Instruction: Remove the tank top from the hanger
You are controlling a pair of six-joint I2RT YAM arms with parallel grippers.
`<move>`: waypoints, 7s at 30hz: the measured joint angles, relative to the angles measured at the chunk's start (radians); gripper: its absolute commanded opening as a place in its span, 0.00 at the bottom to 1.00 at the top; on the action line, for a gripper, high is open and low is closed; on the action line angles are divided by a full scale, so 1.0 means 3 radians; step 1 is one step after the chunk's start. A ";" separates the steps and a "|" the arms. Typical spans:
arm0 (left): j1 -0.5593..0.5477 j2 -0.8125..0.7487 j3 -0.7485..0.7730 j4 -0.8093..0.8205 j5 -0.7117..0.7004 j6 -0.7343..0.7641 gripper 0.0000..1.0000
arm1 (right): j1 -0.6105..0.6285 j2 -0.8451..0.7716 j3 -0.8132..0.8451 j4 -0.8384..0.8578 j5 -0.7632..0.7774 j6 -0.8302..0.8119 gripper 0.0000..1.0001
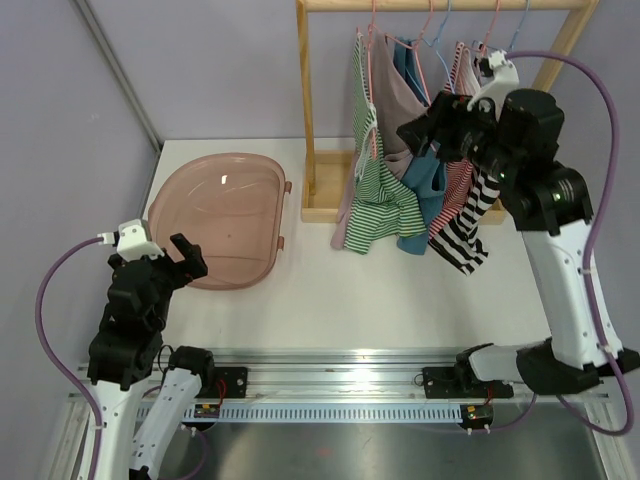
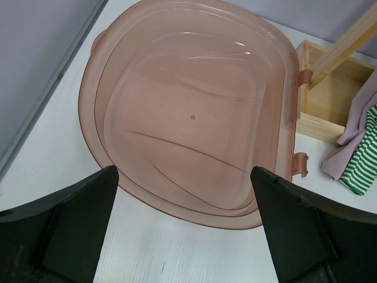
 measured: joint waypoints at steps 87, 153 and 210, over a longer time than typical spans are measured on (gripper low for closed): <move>-0.1189 0.1851 0.2383 0.0387 0.0970 -0.0262 0.99 | 0.0472 -0.0683 -0.0092 -0.0431 -0.0116 -0.0097 0.00; -0.3133 0.3403 0.3197 0.0523 -0.0783 0.0164 0.57 | 0.0473 -0.1682 -0.1284 -0.0151 -0.0682 -0.0023 0.00; -0.2693 0.2293 0.1724 0.0993 0.0571 -0.0496 0.00 | 0.0476 -0.2851 -0.3127 0.2032 -0.0978 0.0164 0.00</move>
